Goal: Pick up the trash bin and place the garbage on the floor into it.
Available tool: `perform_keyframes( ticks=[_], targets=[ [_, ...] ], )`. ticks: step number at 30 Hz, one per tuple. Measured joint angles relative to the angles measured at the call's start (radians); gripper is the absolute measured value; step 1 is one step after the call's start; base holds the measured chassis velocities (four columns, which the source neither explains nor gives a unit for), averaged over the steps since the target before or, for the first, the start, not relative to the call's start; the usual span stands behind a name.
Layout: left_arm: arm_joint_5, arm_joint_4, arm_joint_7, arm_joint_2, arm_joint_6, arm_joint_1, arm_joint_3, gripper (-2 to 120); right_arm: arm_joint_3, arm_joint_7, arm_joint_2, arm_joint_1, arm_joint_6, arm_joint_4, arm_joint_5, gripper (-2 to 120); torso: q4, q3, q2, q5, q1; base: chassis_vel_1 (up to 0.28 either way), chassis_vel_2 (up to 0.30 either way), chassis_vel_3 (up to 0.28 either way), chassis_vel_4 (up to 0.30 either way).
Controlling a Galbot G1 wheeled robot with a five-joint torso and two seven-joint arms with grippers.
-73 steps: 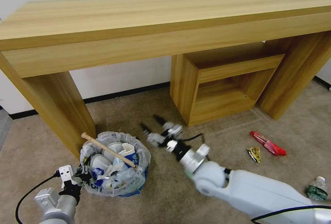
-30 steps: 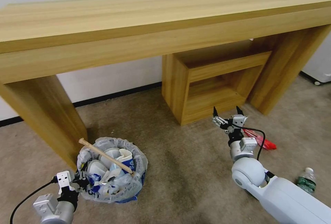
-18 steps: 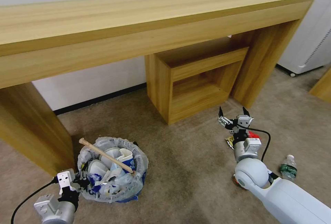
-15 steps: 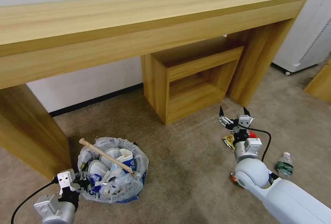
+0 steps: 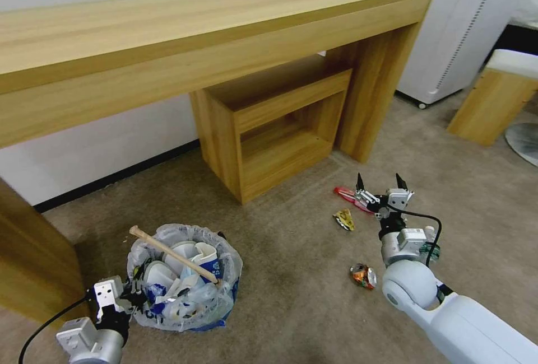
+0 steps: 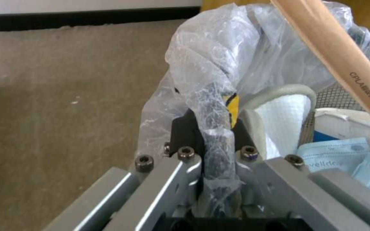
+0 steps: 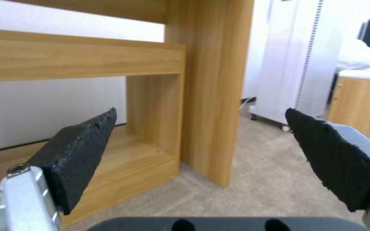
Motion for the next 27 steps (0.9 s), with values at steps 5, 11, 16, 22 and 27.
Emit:
perform_keyframes(
  ticks=[5, 11, 16, 22, 27],
  targets=[
    [-0.001, 0.0, 0.0, 0.001, -0.002, 0.001, -0.001, 3, -0.012, 0.007, 0.007, 0.003, 0.013, 0.006, 0.009, 100, -0.0001, 0.0, 0.0, 0.0, 0.0, -0.069, -0.052, -0.062, -0.069],
    [0.003, -0.001, 0.001, -0.004, -0.003, 0.005, 0.001, 3, -0.015, 0.002, 0.009, 0.004, 0.028, 0.013, 0.016, 100, -0.0001, 0.0, 0.0, 0.0, 0.0, -0.062, -0.057, -0.052, -0.055],
    [0.008, -0.009, 0.003, -0.006, -0.005, 0.015, -0.001, 3, -0.009, -0.005, 0.007, -0.004, 0.036, 0.016, 0.016, 100, 0.0001, 0.0, 0.0, 0.0, 0.0, -0.007, -0.008, -0.011, -0.007],
    [0.013, -0.014, 0.006, -0.011, -0.007, 0.023, -0.001, 3, -0.005, -0.006, 0.007, -0.01, 0.039, 0.017, 0.012, 100, 0.0, 0.0, 0.0, 0.0, 0.0, -0.042, -0.041, -0.036, -0.027],
    [0.016, -0.015, 0.007, -0.016, -0.009, 0.026, -0.001, 3, 0.002, -0.011, 0.007, -0.016, 0.044, 0.017, 0.005, 100, -0.0001, 0.0, 0.0, 0.0, 0.0, -0.04, -0.057, -0.05, -0.038]
  ],
)
